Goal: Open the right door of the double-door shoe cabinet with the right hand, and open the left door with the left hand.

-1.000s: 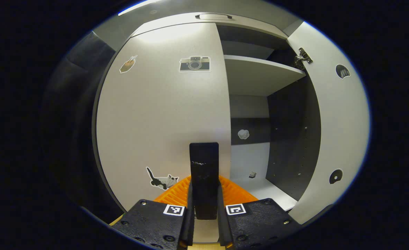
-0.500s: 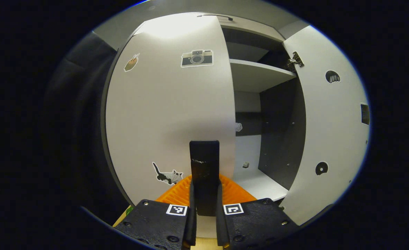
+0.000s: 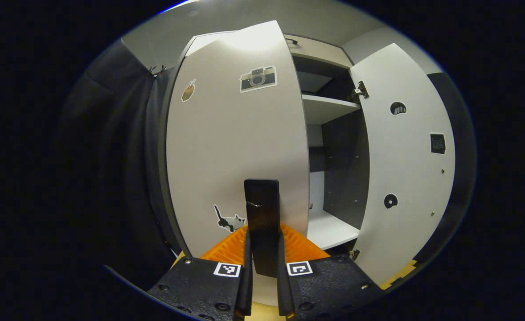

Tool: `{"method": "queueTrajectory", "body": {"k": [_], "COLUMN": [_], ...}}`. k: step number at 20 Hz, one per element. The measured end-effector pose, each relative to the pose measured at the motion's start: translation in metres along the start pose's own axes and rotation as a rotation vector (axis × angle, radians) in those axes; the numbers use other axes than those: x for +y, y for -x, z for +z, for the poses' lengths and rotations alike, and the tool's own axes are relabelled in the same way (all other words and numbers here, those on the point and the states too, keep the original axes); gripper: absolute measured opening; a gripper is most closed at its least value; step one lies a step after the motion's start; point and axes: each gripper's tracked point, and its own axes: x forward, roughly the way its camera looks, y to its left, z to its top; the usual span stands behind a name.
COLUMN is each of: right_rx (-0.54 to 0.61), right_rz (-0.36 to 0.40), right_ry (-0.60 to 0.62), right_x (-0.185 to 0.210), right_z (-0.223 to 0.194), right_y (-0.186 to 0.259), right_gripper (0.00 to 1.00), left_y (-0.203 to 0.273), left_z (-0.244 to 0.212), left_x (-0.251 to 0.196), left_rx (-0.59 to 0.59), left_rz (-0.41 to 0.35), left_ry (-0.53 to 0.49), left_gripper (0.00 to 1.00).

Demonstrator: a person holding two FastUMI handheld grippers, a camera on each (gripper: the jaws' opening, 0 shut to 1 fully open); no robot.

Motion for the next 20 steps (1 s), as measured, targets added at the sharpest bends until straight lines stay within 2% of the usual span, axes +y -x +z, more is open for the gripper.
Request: {"method": "queueTrajectory", "body": {"k": [3,7,9,11,15,17,19,20], "right_rx": [0.003,0.016,0.026,0.038,0.051,0.050,0.051,0.055], "right_rz": [0.008,0.002,0.012,0.022,0.050,0.062,0.067,0.070], "right_ry": [0.003,-0.008,-0.019,-0.018,-0.013,-0.004,0.004,0.009], "right_x": [0.006,0.012,0.022,0.031,0.050,0.057,0.065,0.068], "right_z": [-0.002,-0.007,-0.011,-0.017,-0.024,-0.023,-0.024,-0.026], "right_y": [0.000,-0.006,-0.008,-0.011,-0.015,-0.016,-0.017,-0.017], "right_gripper": [0.99,0.99,0.99,1.00,0.99,0.95,0.95,0.99], "left_y": [0.025,0.050,0.063,0.068,0.080,0.083,0.084,0.085], "left_z": [0.000,0.000,-0.001,-0.001,-0.002,-0.004,-0.004,-0.004], "left_x": [0.019,0.045,0.061,0.074,0.103,0.111,0.119,0.123], "left_rx": [-0.003,0.024,0.022,0.018,0.005,0.007,0.010,0.008], "left_rz": [-0.016,-0.041,-0.040,-0.029,-0.009,-0.018,-0.011,-0.008], "left_ry": [-0.002,0.052,0.020,-0.009,0.006,0.004,0.016,0.013], "left_gripper": [0.23,0.23,0.19,0.18,0.14,0.13,0.09,0.10]}}
